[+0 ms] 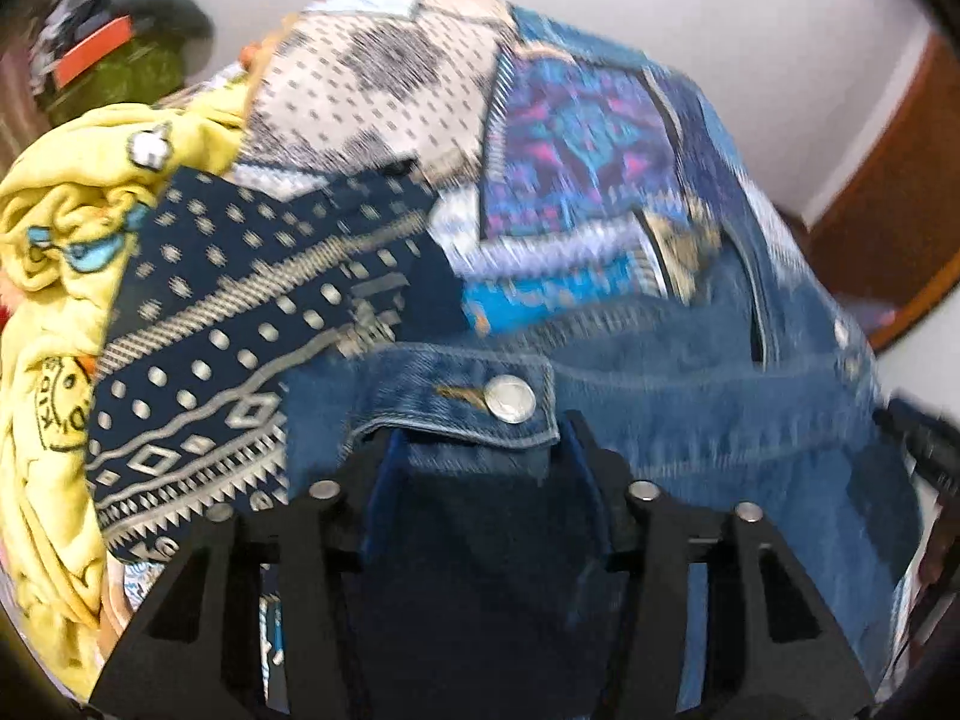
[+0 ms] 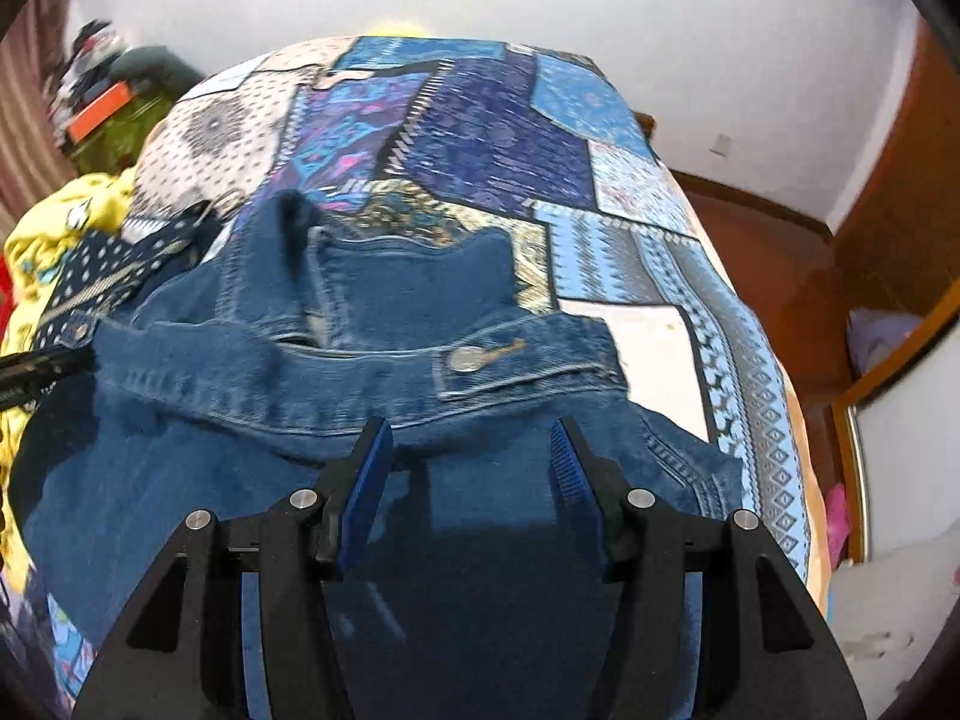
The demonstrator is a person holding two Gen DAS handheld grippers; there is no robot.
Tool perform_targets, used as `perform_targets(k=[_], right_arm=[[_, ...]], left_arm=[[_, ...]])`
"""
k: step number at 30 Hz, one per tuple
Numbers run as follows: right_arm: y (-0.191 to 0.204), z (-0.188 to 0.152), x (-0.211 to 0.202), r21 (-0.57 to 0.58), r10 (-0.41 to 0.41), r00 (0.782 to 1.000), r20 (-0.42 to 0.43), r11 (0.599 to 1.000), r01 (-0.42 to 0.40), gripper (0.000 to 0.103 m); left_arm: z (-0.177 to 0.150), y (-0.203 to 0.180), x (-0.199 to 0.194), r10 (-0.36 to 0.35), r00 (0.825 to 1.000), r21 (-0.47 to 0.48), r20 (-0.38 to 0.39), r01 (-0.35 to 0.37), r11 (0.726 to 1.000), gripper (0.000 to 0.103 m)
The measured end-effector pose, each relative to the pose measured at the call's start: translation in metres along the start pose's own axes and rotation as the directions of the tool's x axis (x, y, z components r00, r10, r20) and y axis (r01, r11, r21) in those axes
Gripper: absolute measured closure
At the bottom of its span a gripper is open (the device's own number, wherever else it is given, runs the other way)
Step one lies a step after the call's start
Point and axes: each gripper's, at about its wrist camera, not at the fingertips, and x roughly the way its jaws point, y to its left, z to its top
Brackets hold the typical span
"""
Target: Fold large clothes
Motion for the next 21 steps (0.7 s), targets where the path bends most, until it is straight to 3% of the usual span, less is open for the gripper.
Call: perform_targets(k=[7,13,17,21], right_arm=[[-0.014,-0.012,-0.01,0.064,0.065,0.997,-0.041,0.996,-0.062,0.052],[0.016,-0.02,-0.027,-0.047,0.076,0.996,-0.039,0.996,-0.078,0.052],[0.056,-0.025,-0.04,-0.133,0.142,0.99,-0.015,0.981,-0.142,0.052],[0.101,-0.035,-0.046,-0.193,0.231,0.973,-0.024,0.953,-0.232,0.052]], left_arm=[[0.005,0.016,-0.021,-0.068,0.998,-0.084,0.01,0.069,0.994,0.052],[0.006,0.007,-0.061,0.008,0.996,0.028,0.086,-0.011,1.0,0.046],[-0.005,-0.001,-0.09,-0.002,0.991,0.086,0.134,-0.01,0.996,0.038],[-0.034,-0.013,-0.1,-0.028,0.991,0.158,0.127,0.008,0.987,0.034]])
